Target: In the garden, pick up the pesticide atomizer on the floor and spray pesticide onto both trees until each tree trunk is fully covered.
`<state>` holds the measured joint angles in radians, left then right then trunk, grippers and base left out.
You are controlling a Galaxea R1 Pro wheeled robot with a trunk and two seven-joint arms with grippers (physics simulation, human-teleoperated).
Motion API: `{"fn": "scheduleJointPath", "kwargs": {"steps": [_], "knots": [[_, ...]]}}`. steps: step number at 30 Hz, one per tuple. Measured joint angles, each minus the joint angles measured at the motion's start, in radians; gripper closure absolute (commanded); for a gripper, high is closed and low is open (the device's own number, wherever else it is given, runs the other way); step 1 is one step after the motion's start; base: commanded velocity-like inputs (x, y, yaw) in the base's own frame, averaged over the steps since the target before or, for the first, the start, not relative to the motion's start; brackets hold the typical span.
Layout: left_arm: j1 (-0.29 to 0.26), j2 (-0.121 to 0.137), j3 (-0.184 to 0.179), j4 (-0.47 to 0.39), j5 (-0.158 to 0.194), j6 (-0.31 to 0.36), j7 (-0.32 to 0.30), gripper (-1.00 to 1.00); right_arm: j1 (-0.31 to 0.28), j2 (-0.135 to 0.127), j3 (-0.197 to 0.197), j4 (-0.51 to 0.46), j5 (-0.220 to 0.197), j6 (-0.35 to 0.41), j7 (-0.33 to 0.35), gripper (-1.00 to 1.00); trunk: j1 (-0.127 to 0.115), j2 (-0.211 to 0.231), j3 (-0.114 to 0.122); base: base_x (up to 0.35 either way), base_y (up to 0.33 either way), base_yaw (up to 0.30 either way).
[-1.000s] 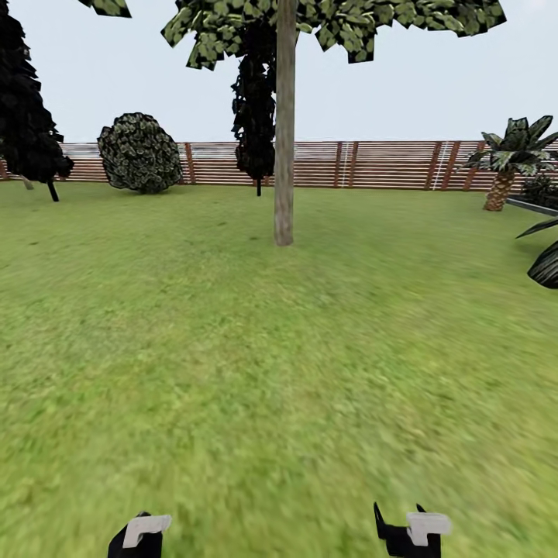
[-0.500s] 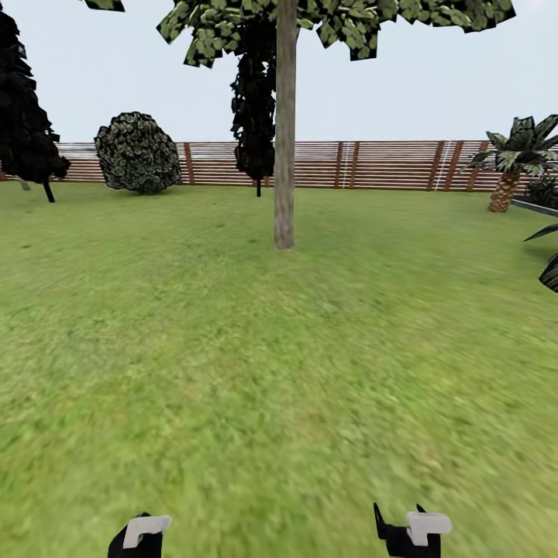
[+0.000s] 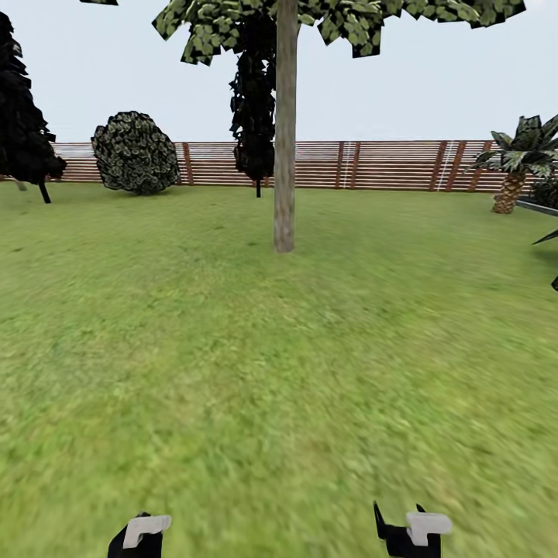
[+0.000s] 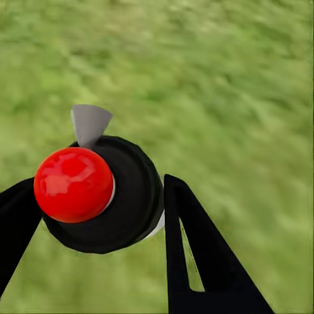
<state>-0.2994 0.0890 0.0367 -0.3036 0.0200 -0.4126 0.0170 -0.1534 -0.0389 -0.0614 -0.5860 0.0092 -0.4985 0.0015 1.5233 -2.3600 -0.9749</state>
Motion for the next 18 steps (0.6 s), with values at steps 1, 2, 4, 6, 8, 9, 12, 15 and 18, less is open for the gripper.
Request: {"fn": "scheduleJointPath", "kwargs": {"steps": [1, 2, 4, 6, 8, 9, 12, 15, 18], "knots": [[0.0, 0.0, 0.0, 0.0, 0.0, 0.0, 0.0, 1.0, 0.0, 0.0, 0.0, 0.0, 0.0, 0.0, 0.0, -1.0, 0.0, 0.0, 0.0, 0.34, 0.0, 0.0], [0.0, 0.0, 0.0, 0.0, 0.0, 0.0, 0.0, 1.0, 0.0, 0.0, 0.0, 0.0, 0.0, 0.0, 0.0, -1.0, 0.0, 0.0, 0.0, 0.34, 0.0, 0.0], [0.0, 0.0, 0.0, -0.001, 0.0, 0.0, 0.0, 1.0, 0.0, 0.0, 0.0, 0.0, 0.0, 0.0, 0.0, -1.0, 0.0, 0.0, 0.0, 0.34, 0.0, 0.0], [0.0, 0.0, 0.0, -0.001, 0.0, 0.0, 0.0, 1.0, 0.0, 0.0, 0.0, 0.0, 0.0, 0.0, 0.0, -1.0, 0.0, 0.0, 0.0, 0.34, 0.0, 0.0], [0.0, 0.0, 0.0, -0.001, 0.0, 0.0, 0.0, 1.0, 0.0, -0.001, 0.0, 0.0, 0.0, 0.0, 0.0, -1.0, 0.0, 0.0, 0.0, 0.34, 0.0, 0.0], [0.0, 0.0, 0.0, -0.001, 0.0, 0.0, 0.0, 1.0, 0.0, 0.0, 0.0, 0.0, 0.0, 0.0, 0.0, -1.0, 0.0, 0.0, 0.0, 0.341, 0.0, 0.0], [0.0, 0.0, 0.0, -0.002, 0.0, -0.001, 0.0, 1.0, 0.0, 0.0, 0.0, 0.0, 0.0, 0.0, 0.0, -1.0, 0.0, 0.0, 0.0, 0.34, 0.0, 0.0], [0.0, 0.0, 0.0, -0.002, 0.0, -0.001, 0.0, 1.0, 0.0, 0.0, 0.0, 0.0, 0.0, 0.0, 0.0, -1.0, 0.0, 0.0, 0.0, 0.34, 0.0, 0.0], [0.0, 0.001, 0.0, -0.002, 0.0, -0.001, 0.0, 1.0, 0.0, 0.0, 0.0, 0.0, 0.0, 0.0, 0.0, -1.0, 0.0, 0.0, 0.0, 0.34, 0.0, 0.0]]}}
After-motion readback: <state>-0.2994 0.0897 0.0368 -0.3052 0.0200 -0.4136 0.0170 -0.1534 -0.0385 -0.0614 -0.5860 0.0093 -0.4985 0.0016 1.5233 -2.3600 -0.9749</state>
